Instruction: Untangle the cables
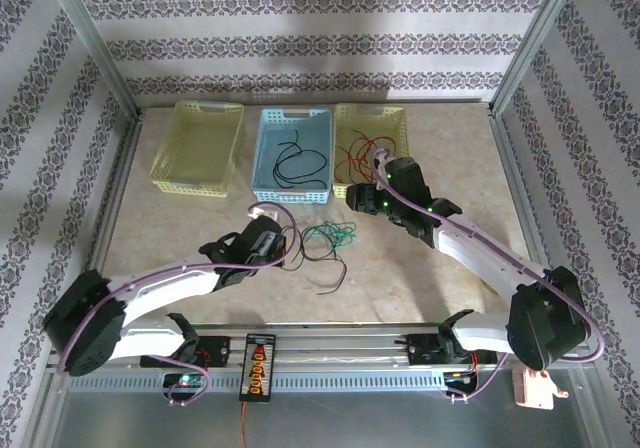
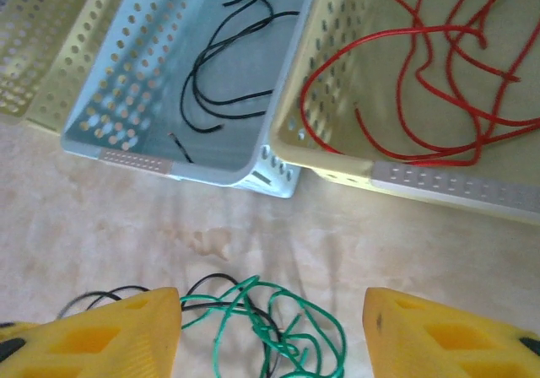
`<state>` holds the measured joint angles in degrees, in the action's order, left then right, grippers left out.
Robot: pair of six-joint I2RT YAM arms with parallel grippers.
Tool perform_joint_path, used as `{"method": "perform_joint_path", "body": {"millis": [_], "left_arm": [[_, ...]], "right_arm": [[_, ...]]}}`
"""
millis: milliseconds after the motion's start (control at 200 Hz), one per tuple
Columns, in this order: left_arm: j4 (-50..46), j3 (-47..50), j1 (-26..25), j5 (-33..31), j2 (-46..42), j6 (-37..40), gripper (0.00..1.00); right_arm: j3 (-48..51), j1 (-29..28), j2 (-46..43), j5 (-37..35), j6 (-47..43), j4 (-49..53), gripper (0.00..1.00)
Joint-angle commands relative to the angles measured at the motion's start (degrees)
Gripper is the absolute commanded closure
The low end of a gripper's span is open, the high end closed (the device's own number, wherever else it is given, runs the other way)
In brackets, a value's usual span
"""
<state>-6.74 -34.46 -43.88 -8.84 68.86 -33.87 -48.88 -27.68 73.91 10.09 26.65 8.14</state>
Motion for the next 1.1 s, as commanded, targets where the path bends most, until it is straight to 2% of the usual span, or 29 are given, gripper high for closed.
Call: {"method": "perform_joint_path", "body": {"millis": [0, 200, 435, 590, 785, 965, 1100], "left_arm": [[-1.9, -4.0, -0.7, 1.3, -4.5, 5.3, 1.0], [-6.9, -10.1, -0.7, 0.7, -7.7, 7.4, 1.0], [-7.2, -14.0, -0.7, -1.7, -12.0, 7.9, 1.0], [-7.2, -17.8, -0.7, -7.2, -14.8, 9.8, 1.0], [-6.4, -27.6, -0.6, -10.7, -14.8, 16.5, 1.0], [-2.9, -36.5, -0.4, -13.8, -11.2, 22.2, 1.0], [-6.9, -45.6, 2.3, -17.9, -3.8, 24.4, 1.0]], "right_arm": [[0.4, -2.4, 2.8, 6.3, -2.2, -1.1, 0.41], [-1.6, -6.8, 12.4, 12.3, -4.9, 0.5, 0.41], [-3.6, -8.8, 21.5, 9.9, -4.6, 2.2, 0.41], [-2.8, -8.6, 22.3, 8.5, -4.0, 2.4, 0.41], [-0.9, -8.3, 21.5, 8.4, -3.7, 2.4, 0.41], [0.0, -8.0, 19.3, 8.2, -3.8, 2.5, 0.4], [1.2, -8.0, 15.6, 9.7, -3.8, -0.1, 0.4]]}}
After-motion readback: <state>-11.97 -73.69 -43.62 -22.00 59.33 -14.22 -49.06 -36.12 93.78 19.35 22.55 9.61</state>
